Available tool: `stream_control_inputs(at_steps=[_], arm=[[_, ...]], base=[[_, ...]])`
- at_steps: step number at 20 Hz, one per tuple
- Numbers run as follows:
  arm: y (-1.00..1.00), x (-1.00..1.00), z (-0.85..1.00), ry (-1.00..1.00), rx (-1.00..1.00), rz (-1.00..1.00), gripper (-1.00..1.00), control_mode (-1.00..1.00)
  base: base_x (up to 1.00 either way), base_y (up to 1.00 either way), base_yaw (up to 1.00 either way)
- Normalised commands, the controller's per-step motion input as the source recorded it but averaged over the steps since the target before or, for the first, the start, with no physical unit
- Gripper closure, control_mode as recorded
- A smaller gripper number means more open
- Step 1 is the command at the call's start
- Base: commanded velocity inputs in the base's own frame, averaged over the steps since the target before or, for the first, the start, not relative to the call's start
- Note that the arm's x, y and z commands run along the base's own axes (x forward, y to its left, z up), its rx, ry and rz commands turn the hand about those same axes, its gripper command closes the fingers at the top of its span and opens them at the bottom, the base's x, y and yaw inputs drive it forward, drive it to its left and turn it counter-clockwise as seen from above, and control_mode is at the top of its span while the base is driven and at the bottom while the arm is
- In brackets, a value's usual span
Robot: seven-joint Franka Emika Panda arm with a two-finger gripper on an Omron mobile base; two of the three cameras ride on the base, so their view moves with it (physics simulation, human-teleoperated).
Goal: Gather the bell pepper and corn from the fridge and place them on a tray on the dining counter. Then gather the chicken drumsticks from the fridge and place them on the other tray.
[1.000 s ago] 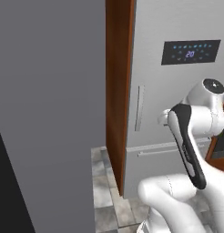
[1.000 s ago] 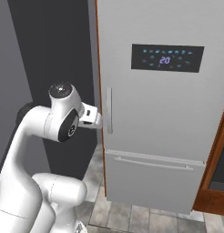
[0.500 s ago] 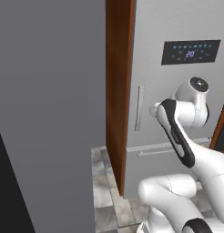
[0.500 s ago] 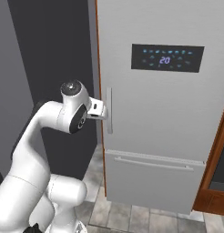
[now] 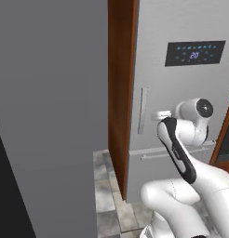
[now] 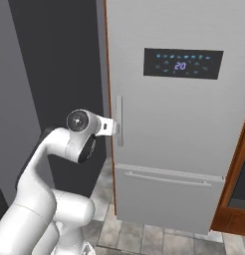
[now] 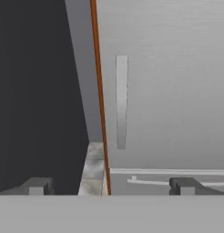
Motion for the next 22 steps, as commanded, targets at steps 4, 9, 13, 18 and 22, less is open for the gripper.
stream_control_inputs(at_steps=[4,9,13,18,22], arm=[[-0.09,0.36,0.00,0.02,0.04,0.00,-1.00,-1.00],[-0.09,0.38,0.00,0.00,0.02,0.00,-1.00,-1.00],[-0.02,0.48,0.00,0.00,0.00,0.00,-1.00,-1.00],[0.00,0.45,0.00,0.00,0.00,0.00,-1.00,-1.00],[0.00,0.55,-0.03,0.00,0.00,0.00,-1.00,-1.00]], base=[[0.00,0.00,0.00],[0.00,0.00,0.00],[0.00,0.00,0.00],[0.00,0.00,0.00],[0.00,0.00,0.00]])
